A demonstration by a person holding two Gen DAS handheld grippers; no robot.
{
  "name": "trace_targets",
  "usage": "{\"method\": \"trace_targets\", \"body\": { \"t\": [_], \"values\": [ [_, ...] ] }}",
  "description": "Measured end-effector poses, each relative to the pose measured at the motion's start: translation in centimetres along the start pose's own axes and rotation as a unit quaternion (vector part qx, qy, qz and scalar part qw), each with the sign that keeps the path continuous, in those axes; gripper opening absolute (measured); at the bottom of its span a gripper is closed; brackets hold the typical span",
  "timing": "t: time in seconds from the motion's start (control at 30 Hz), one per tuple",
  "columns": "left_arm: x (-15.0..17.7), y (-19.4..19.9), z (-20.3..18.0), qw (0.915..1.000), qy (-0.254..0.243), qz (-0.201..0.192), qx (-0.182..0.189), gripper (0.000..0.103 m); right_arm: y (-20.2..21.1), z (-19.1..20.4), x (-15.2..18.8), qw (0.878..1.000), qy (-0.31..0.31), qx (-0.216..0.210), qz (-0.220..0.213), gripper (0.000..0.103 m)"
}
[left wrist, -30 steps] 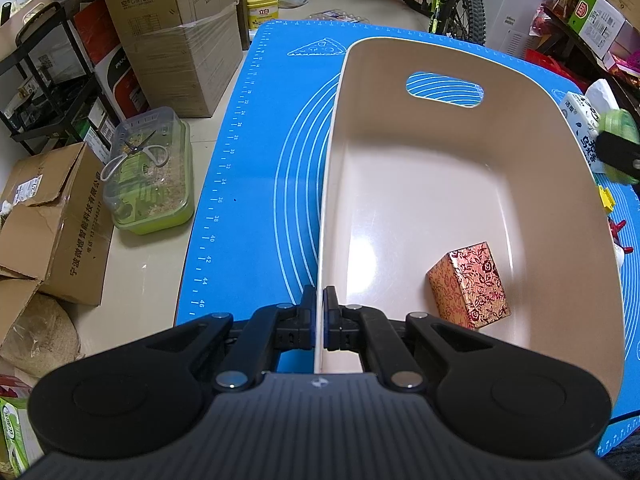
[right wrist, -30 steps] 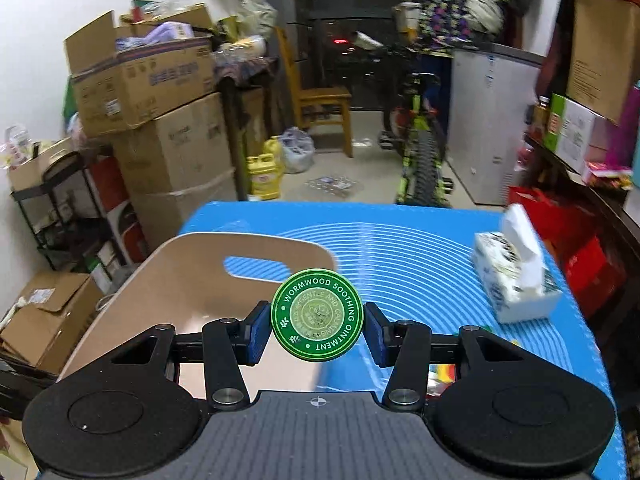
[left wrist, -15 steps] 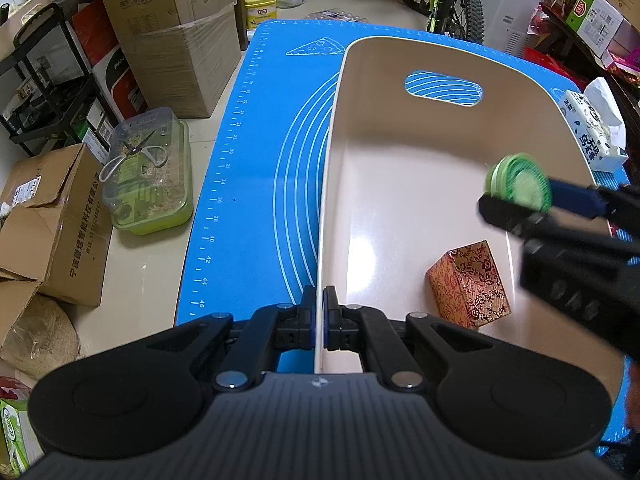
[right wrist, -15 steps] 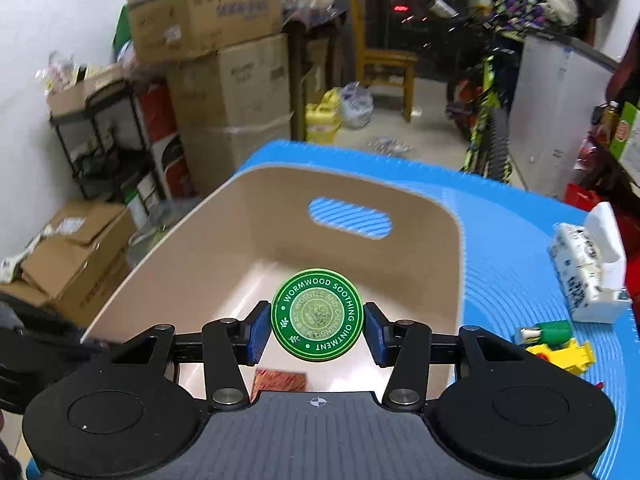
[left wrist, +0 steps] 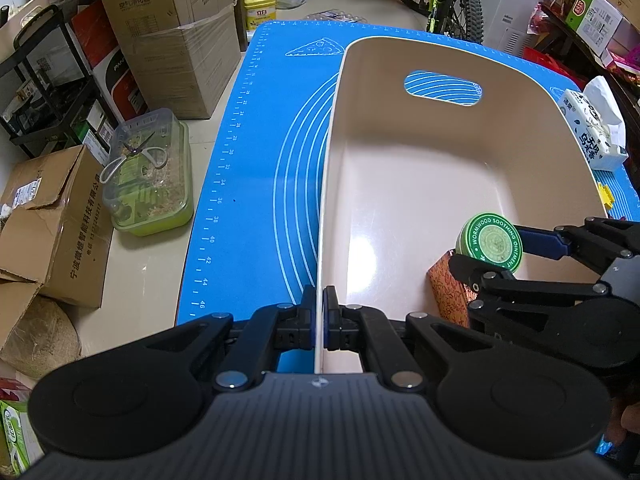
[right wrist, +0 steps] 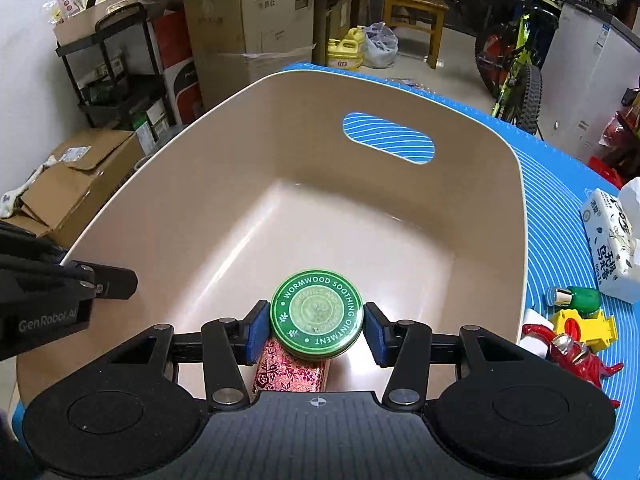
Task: Organize rigid objects
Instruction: 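Carry the green tin into the bin and release it onto the pink box, then move the right tool to the red toy figure and grasp it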
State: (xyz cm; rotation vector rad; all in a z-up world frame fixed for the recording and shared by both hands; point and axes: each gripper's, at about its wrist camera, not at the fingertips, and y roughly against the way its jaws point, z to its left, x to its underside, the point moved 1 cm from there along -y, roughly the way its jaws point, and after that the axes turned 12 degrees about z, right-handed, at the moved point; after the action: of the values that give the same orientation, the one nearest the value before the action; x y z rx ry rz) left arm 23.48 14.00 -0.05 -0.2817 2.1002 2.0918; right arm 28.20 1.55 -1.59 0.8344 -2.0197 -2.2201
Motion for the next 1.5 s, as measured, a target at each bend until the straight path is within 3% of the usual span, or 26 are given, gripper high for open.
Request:
{"method": "trace_targets", "body": {
  "t": [0.3, 0.37, 0.6, 0.9, 1.23, 1.5],
  "values": [
    [0.0, 0.0, 0.0, 1.0, 0.0, 0.0, 0.0, 0.005, 1.6, -1.5, 0.0, 0.999, -0.018, -0.018, -0.025, 0.067],
    [0.0, 0.0, 0.0, 1.0, 0.0, 0.0, 0.0, 0.005, 2.6, -2.0, 0.0, 0.999, -0.026, -0.017, -0.039, 0.073],
    [0.0, 0.0, 0.0, 1.0, 0.0, 0.0, -0.001, 0.005, 5.6, -4.9, 0.5, 0.995, -0.06, -0.021, -0.072, 0.073],
    [-0.1, 0.1, 0.0, 1.0, 0.001, 0.0, -0.001, 0.005, 8.4, -11.5, 1.9, 0.987, -0.123, 0.008, -0.104, 0.074],
    [-0.2, 0.3, 0.2, 1.0, 0.001, -0.001, 0.0, 0.005, 5.2, -18.4, 4.3, 0.98, -0.177, 0.056, -0.077, 0.074],
    [-0.2, 0.3, 0.2, 1.0, 0.002, -0.001, -0.003, 0.005, 1.2, -19.5, 5.5, 0.984, -0.155, 0.071, -0.05, 0.074]
  ]
}}
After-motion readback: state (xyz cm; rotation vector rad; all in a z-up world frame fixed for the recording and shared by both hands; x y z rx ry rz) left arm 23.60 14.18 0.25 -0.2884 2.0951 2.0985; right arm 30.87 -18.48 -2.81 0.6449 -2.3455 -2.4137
